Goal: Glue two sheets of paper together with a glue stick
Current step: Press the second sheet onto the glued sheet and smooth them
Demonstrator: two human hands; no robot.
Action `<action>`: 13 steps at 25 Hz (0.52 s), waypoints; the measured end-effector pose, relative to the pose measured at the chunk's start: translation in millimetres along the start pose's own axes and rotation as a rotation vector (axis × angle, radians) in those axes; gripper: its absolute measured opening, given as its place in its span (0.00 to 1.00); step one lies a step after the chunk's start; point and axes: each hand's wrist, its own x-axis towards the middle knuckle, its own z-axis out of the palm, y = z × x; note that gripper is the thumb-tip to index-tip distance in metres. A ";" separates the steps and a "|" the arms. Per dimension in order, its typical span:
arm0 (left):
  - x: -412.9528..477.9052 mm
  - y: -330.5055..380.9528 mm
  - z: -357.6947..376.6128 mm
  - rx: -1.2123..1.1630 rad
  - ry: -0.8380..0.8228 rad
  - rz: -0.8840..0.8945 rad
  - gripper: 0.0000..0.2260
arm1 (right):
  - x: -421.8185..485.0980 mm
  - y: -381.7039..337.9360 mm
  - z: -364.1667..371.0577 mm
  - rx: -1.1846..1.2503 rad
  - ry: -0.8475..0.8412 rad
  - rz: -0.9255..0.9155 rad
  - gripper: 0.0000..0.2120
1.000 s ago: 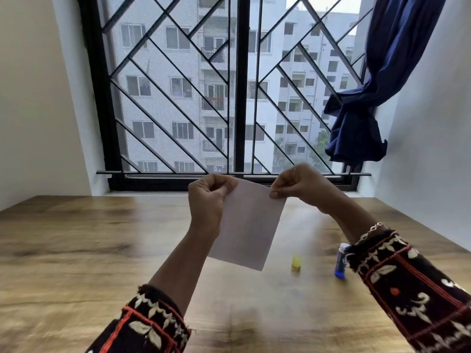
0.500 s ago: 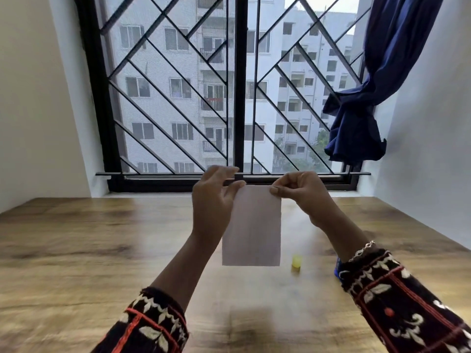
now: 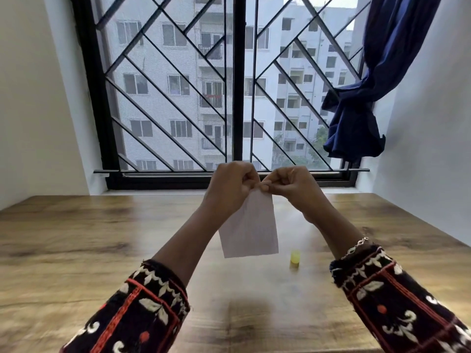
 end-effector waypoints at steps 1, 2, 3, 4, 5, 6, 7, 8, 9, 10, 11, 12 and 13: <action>0.2 -0.1 -0.2 0.001 -0.004 -0.002 0.05 | 0.2 -1.2 0.7 0.001 -0.005 0.003 0.05; 0.3 -0.3 0.0 -0.004 -0.008 0.002 0.04 | 0.7 -2.2 1.5 -0.004 -0.002 0.002 0.07; 0.6 -0.3 0.2 -0.010 -0.010 0.005 0.04 | 1.3 -2.8 2.2 -0.010 0.003 -0.002 0.09; 0.9 0.1 -0.2 -0.014 -0.012 0.004 0.03 | 1.8 -3.7 2.8 -0.011 0.003 -0.004 0.10; 1.8 0.3 -0.8 -0.012 -0.015 -0.002 0.03 | 2.1 -4.4 3.5 -0.008 -0.001 -0.004 0.11; 3.0 0.1 -1.5 -0.005 -0.021 -0.008 0.03 | 2.3 -4.9 4.4 -0.001 -0.009 -0.004 0.10; 4.1 -0.1 -2.1 0.007 -0.029 -0.011 0.03 | 2.6 -5.0 5.1 0.007 -0.020 -0.002 0.10; 4.8 0.0 -2.4 0.023 -0.038 -0.013 0.04 | 3.2 -5.7 5.5 0.012 -0.029 0.002 0.09; 5.1 0.0 -2.4 0.042 -0.046 -0.010 0.04 | 4.3 -6.1 5.5 0.012 -0.035 0.004 0.09; 4.9 0.1 -2.3 0.058 -0.049 -0.005 0.04 | 5.6 -6.3 5.1 0.007 -0.040 0.008 0.09; 4.6 0.1 -2.1 0.066 -0.043 0.000 0.04 | 7.1 -5.9 4.3 -0.003 -0.045 0.015 0.09; 3.8 -0.1 -2.2 0.065 -0.028 0.000 0.04 | 8.3 -4.5 3.7 -0.022 -0.052 0.026 0.09; 3.3 -0.9 -2.5 0.055 -0.003 -0.004 0.04 | 8.9 -2.4 3.4 -0.047 -0.064 0.042 0.09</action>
